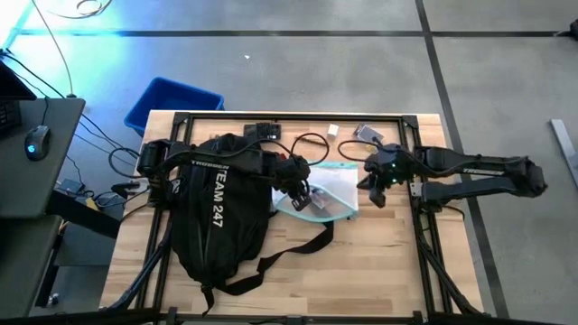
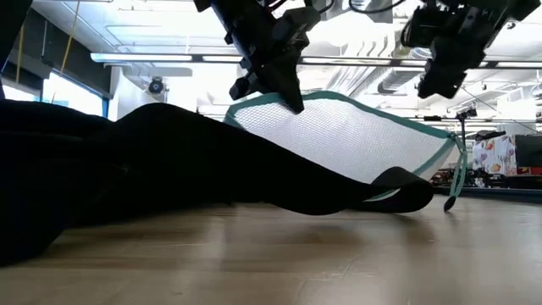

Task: Unpack backpack
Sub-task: Put the black pen into the transparent zip bag

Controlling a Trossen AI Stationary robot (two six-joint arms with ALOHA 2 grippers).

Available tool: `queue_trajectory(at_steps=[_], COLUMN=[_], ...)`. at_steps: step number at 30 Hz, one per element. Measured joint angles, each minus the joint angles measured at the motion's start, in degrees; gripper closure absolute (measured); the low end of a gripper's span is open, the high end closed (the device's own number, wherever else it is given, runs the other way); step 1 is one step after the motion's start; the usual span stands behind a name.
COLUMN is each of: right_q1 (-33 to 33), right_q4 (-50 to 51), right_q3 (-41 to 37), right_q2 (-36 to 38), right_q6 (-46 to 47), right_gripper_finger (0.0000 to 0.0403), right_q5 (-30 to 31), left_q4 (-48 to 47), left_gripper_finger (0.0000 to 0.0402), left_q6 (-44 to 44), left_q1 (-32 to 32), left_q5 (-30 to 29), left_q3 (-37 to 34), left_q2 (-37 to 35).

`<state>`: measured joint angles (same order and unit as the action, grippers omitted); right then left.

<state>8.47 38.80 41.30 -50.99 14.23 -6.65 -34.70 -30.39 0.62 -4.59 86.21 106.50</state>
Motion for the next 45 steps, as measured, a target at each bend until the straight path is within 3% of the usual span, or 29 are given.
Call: queue_trajectory(at_steps=[3, 5, 12, 20, 25, 33, 45], right_q1=[2.0, 6.0, 22.4, 24.7, 25.7, 27.6, 26.1], right_q4=[-8.2, -15.0, -34.1, -28.9, -21.7, -16.0, -8.8], right_q3=[0.0, 0.0, 1.7, 20.5, 31.6, 37.6, 35.9], right_q2=[-3.4, -6.9, -27.9, -52.5, -62.9, -68.9, -68.6], right_q6=[-3.9, -6.3, -8.1, -8.7, -8.8, -8.2, -9.3], right_gripper_finger=[0.0402, 0.0401, 0.0345, 0.0234, 0.0205, 0.0236, 0.0355], right_q5=[5.3, 5.3, -5.4, -0.9, 3.1, 3.1, 3.7], left_q4=[-0.1, -0.1, -2.1, -10.9, -16.1, -17.0, -17.0], left_gripper_finger=[0.0402, 0.0402, 0.0402, 0.0402, 0.0402, 0.0402, 0.0402], left_q6=[0.0, 0.0, -0.9, -0.8, 0.5, 1.1, 3.0], left_q1=[-0.3, -0.7, -1.5, -1.4, -1.4, -1.5, -1.5], left_q5=[2.0, 2.5, 2.6, 2.6, 1.5, 1.0, 1.1], left_q3=[0.0, 0.0, 0.0, 0.0, 0.0, 0.0, 0.0], left_q2=[0.0, 0.0, 0.0, 0.0, 0.0, 0.0, 0.0])
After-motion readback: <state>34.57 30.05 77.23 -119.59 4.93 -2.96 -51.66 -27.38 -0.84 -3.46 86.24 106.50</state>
